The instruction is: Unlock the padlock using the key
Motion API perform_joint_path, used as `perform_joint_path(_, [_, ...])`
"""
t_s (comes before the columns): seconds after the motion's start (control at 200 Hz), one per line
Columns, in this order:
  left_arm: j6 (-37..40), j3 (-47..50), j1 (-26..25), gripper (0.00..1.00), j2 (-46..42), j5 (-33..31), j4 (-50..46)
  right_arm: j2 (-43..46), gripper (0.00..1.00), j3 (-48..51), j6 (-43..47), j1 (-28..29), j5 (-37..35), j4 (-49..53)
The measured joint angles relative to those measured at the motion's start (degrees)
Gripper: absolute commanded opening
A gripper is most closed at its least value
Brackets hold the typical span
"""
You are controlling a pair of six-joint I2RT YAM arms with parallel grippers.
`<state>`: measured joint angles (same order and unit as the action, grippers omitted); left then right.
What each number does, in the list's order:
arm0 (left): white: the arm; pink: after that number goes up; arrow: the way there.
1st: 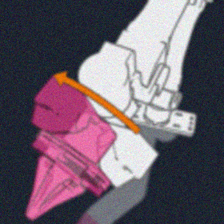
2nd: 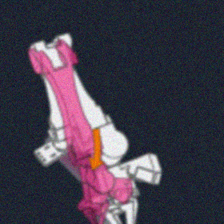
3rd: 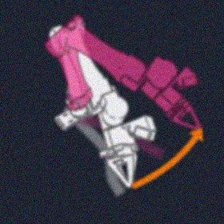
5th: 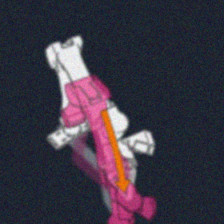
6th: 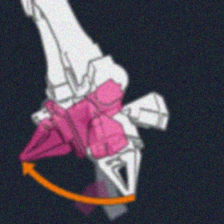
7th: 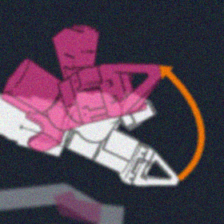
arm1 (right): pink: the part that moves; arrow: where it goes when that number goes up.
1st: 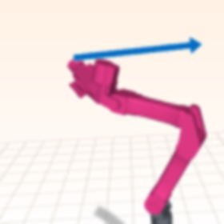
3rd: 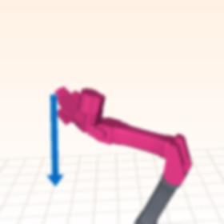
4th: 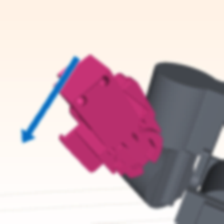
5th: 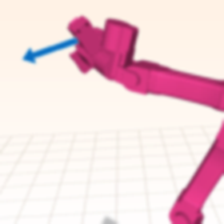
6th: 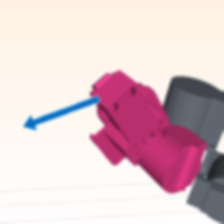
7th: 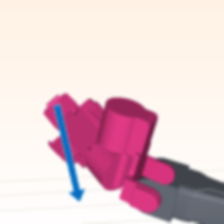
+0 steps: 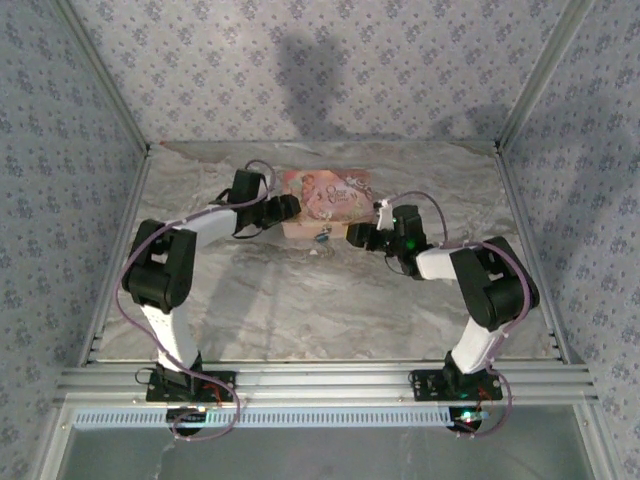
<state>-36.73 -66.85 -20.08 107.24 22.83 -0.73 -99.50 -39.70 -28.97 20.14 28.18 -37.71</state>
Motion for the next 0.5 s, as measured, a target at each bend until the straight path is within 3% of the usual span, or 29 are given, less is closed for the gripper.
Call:
perform_joint_path(0.27, [-2.0, 4.4, -2.3, 0.68, -4.2, -2.8, -0.5, -6.6, 0.54, -3.2, 3.8, -1.6, 4.5, -8.3])
perform_joint_path(0.5, [-3.5, 5.5, -4.1, 0.68, -5.6, -3.4, -1.4, -8.0, 0.62, -0.7, 4.1, -2.6, 5.9, -16.7])
